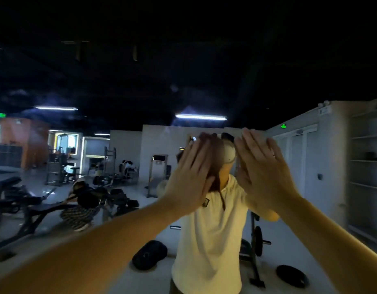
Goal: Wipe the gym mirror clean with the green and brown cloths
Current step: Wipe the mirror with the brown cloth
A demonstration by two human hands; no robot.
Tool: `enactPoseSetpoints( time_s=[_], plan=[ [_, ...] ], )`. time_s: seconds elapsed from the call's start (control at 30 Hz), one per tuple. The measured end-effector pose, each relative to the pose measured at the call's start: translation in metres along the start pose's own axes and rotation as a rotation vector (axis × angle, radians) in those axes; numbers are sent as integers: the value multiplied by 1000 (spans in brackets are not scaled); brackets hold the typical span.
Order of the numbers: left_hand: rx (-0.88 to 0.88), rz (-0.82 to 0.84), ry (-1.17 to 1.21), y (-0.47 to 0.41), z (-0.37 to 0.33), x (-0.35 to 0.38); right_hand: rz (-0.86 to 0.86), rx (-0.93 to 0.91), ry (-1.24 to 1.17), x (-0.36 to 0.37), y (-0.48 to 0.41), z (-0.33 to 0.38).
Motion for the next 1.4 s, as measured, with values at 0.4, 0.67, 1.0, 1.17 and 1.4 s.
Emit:
enactPoseSetpoints(
  time_s=[0.4,0.67,1.0,1.17,1.4],
  plan=[
    [-792,-325,89,-58,113,-71,-103,-27,-99,22,1,1],
    [-359,-34,-8,24,-26,2,-119,-39,-130,18,1,2],
    [272,408,-306,78,-9,2,4,-72,-94,16,1,-3],
    [54,268,-225,52,22,-23,-21,-62,-100,16,2,-1],
    [-493,-169,47,7,31,-25,-4,-44,-95,16,2,2]
  ],
)
Point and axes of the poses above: each hand's wrist, its own y-axis away from the middle knuckle, its own x-axis out of the palm, z = x × y, the point moved 4 cm from there along -y, towards the middle knuckle, and after that the axes turned 13 degrees about y, right-handed, at the moved point
